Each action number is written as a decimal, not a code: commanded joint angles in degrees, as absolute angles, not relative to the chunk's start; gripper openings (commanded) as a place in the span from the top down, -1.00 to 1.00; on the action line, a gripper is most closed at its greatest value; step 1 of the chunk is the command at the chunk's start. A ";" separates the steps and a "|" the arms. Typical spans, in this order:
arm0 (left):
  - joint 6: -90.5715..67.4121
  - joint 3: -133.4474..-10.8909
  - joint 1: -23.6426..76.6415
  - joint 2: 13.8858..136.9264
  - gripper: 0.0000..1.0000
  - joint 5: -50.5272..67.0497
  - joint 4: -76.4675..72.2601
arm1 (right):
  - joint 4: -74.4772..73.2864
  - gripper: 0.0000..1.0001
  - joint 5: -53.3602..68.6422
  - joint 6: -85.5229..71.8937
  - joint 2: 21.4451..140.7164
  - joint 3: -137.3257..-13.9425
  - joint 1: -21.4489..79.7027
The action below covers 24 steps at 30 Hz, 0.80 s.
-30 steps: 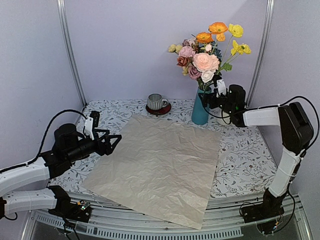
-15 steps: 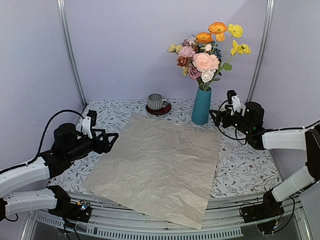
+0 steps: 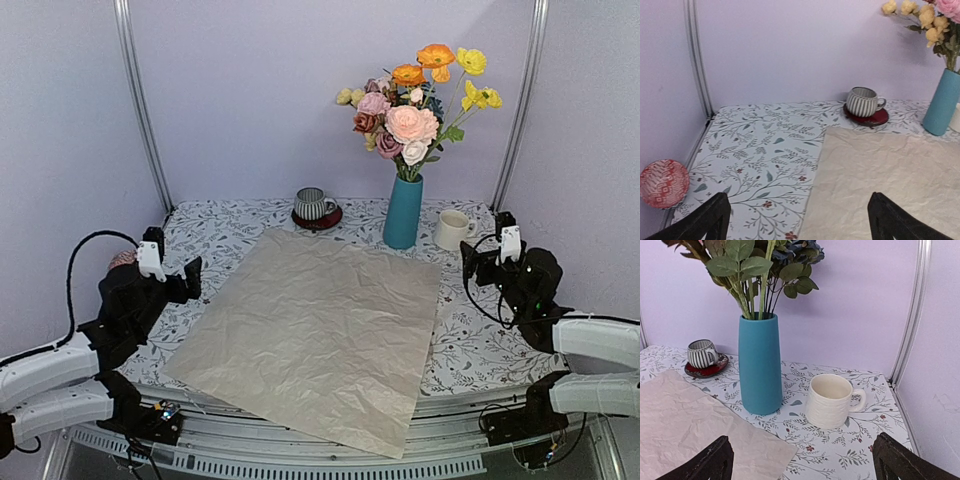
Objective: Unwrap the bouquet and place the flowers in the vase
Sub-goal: Reset both arms
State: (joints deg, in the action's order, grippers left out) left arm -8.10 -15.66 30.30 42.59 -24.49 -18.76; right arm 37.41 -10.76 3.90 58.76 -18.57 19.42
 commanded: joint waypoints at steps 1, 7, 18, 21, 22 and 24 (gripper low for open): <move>0.64 -9.44 25.63 43.07 -0.96 -30.61 -34.51 | 53.39 -1.00 -11.90 11.45 60.17 -10.19 18.19; 0.55 -7.27 14.51 52.24 -0.96 -19.88 -46.97 | 73.28 -0.96 -4.99 9.20 76.12 -8.05 9.15; -1.57 -9.56 4.68 72.80 -0.96 -9.36 -64.32 | 77.01 -0.86 2.28 4.16 88.31 -12.55 0.27; -2.14 -12.74 3.02 75.60 -0.96 -6.39 -61.66 | 76.89 -0.98 1.89 4.11 88.10 -12.40 0.35; -2.62 -13.86 2.68 76.35 -0.96 -6.45 -60.37 | 77.11 -0.97 1.93 4.18 88.21 -12.44 0.27; -2.85 -15.18 2.03 77.19 -0.96 -6.28 -58.64 | 76.69 -0.98 1.91 4.10 88.11 -12.52 0.27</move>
State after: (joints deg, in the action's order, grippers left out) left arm -2.11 -11.88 3.70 75.44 -9.10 -58.72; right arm 74.28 0.43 5.39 87.53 -11.94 0.40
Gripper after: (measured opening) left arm 0.981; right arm 0.988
